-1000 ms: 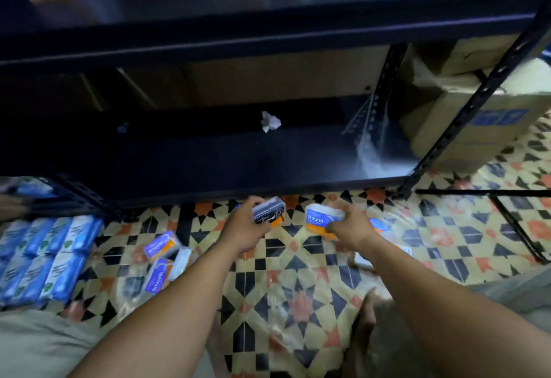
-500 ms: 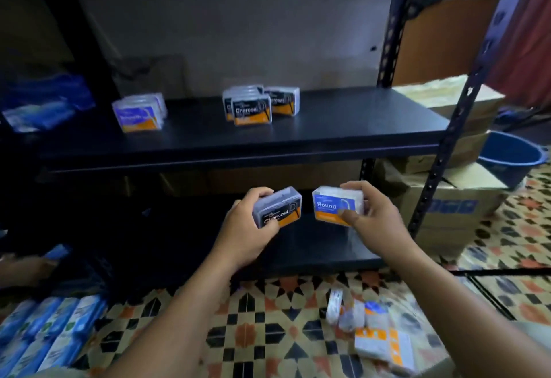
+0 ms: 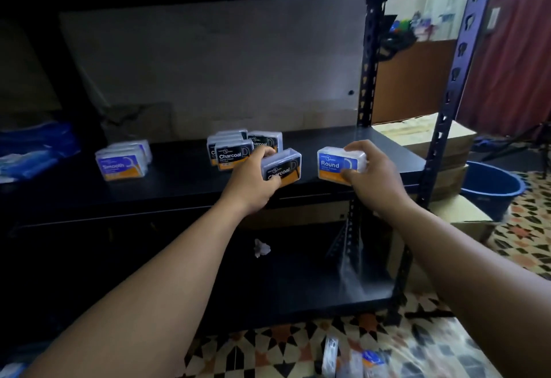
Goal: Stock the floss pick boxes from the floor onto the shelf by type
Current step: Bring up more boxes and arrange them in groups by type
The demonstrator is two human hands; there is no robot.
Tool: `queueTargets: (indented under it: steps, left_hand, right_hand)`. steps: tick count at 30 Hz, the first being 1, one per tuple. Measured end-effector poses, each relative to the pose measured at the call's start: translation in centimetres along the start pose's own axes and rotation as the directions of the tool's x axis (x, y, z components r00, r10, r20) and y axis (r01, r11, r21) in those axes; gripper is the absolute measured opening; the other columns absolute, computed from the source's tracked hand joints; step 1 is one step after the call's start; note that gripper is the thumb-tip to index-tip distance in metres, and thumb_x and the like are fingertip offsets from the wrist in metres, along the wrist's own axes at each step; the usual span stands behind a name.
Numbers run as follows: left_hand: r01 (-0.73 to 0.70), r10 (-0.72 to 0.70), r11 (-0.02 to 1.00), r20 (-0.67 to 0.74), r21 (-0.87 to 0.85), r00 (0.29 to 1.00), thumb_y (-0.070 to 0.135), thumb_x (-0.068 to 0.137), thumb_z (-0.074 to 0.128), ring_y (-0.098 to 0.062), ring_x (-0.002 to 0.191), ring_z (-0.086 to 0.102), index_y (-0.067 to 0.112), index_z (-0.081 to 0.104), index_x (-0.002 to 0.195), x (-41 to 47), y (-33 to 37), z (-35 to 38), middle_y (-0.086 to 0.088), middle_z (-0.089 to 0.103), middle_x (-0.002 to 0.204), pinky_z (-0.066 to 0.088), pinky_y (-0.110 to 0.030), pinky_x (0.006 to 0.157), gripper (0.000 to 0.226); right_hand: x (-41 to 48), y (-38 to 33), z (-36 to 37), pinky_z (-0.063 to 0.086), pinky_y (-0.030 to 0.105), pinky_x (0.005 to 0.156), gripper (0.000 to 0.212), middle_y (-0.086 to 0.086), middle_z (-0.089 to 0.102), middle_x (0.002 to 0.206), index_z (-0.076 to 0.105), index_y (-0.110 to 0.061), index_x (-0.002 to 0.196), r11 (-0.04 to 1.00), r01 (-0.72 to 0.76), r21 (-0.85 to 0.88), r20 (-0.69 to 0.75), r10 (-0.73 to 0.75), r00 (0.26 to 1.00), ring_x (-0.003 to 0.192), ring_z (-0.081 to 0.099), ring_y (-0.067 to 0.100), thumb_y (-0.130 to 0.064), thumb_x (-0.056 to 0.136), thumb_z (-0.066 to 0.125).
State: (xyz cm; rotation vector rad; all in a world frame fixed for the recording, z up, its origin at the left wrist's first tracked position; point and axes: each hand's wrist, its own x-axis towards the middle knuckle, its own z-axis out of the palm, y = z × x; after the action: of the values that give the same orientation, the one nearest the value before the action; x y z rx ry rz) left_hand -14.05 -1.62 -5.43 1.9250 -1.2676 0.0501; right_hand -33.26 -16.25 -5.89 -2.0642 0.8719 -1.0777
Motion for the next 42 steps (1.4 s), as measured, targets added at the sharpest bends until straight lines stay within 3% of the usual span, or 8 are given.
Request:
queueTargets:
  steps: [2, 5, 9, 18, 29, 33, 36, 42]
  left_hand:
    - [0.031, -0.031, 0.999, -0.010, 0.019, 0.999, 0.021, 0.089, 0.066, -0.018, 0.088, 0.062, 0.026, 0.054, 0.123, 1.3, -1.0, 0.2, 0.002, 0.061, 0.109, 0.046, -0.022, 0.070, 0.037]
    - [0.054, -0.054, 0.995, -0.009, 0.088, 0.999, 0.028, 0.092, 0.064, -0.017, 0.105, 0.054, 0.028, 0.050, 0.140, 2.8, -2.4, 0.0, -0.001, 0.050, 0.122, 0.044, -0.029, 0.089, 0.050]
    - [0.087, -0.085, 0.985, -0.020, 0.149, 0.996, 0.036, 0.095, 0.061, -0.016, 0.099, 0.050, 0.036, 0.042, 0.147, 4.2, -3.9, -0.1, 0.002, 0.045, 0.117, 0.037, -0.026, 0.085, 0.056]
    - [0.146, -0.145, 0.967, -0.018, 0.211, 0.989, 0.044, 0.096, 0.057, -0.022, 0.106, 0.054, 0.048, 0.033, 0.148, 7.0, -6.2, 0.1, 0.000, 0.046, 0.119, 0.042, -0.030, 0.087, 0.057]
    - [0.119, -0.108, 0.952, -0.056, 0.283, 0.993, 0.046, 0.098, 0.050, -0.029, 0.120, 0.050, 0.049, 0.017, 0.151, 7.5, -7.4, 0.9, -0.008, 0.052, 0.126, 0.042, -0.037, 0.095, 0.063]
    - [0.157, -0.138, 0.958, -0.095, 0.241, 0.986, 0.050, 0.091, 0.059, -0.029, 0.121, 0.050, 0.053, 0.005, 0.152, 7.1, -7.2, 0.7, -0.009, 0.046, 0.133, 0.040, -0.033, 0.089, 0.081]
    - [0.182, -0.147, 0.963, -0.178, 0.200, 0.973, 0.054, 0.085, 0.065, -0.029, 0.122, 0.049, 0.051, 0.003, 0.152, 6.4, -6.8, 0.6, -0.009, 0.042, 0.133, 0.045, -0.037, 0.093, 0.090]
    - [0.102, -0.039, 0.973, -0.283, 0.208, 0.958, 0.052, 0.089, 0.060, -0.026, 0.122, 0.051, 0.033, 0.021, 0.151, 4.5, -6.4, 0.8, -0.004, 0.049, 0.136, 0.049, -0.039, 0.090, 0.076]
  right_hand:
    - [1.5, 0.7, 0.4, 0.039, 0.025, 0.060, 0.033, 0.003, 0.061, 0.108, 0.059, -0.032, 0.114, 0.998, -0.003, -0.058, -0.002, 0.003, 1.000, 0.089, 0.058, 0.021, -0.016, 0.088, 0.067]
    - [3.7, 1.5, 0.9, 0.040, 0.028, 0.065, 0.032, 0.006, 0.059, 0.111, 0.058, -0.031, 0.116, 0.987, 0.016, -0.158, 0.014, -0.014, 1.000, 0.092, 0.056, 0.024, -0.019, 0.088, 0.067]
    - [6.2, 2.1, 1.8, 0.043, 0.033, 0.076, 0.034, 0.006, 0.054, 0.112, 0.055, -0.031, 0.118, 0.965, 0.041, -0.260, 0.043, -0.031, 0.999, 0.095, 0.053, 0.025, -0.020, 0.088, 0.066]
    - [10.5, 3.6, 4.1, 0.037, 0.033, 0.073, 0.036, 0.008, 0.049, 0.104, 0.049, -0.027, 0.124, 0.944, 0.024, -0.330, 0.046, -0.009, 0.999, 0.088, 0.047, 0.026, -0.017, 0.091, 0.061]
    - [14.3, 4.4, 5.4, 0.036, 0.036, 0.073, 0.040, 0.018, 0.053, 0.115, 0.045, -0.025, 0.127, 0.919, -0.036, -0.393, 0.029, 0.052, 0.998, 0.090, 0.045, 0.030, -0.015, 0.091, 0.060]
    - [13.7, 4.4, 5.3, 0.043, 0.038, 0.084, 0.055, 0.018, 0.048, 0.126, 0.042, -0.031, 0.137, 0.935, -0.038, -0.354, 0.036, 0.054, 0.998, 0.104, 0.054, 0.038, -0.022, 0.088, 0.067]
    - [12.3, 4.2, 4.8, 0.043, 0.045, 0.098, 0.072, 0.015, 0.035, 0.143, 0.029, -0.040, 0.146, 0.962, -0.031, -0.272, -0.045, 0.019, 0.999, 0.119, 0.050, 0.040, -0.027, 0.087, 0.069]
    - [5.9, 3.9, 4.3, 0.041, 0.041, 0.098, 0.064, 0.004, 0.039, 0.146, 0.034, -0.030, 0.146, 0.963, 0.078, -0.259, -0.121, -0.113, 0.986, 0.131, 0.043, 0.027, -0.040, 0.091, 0.065]
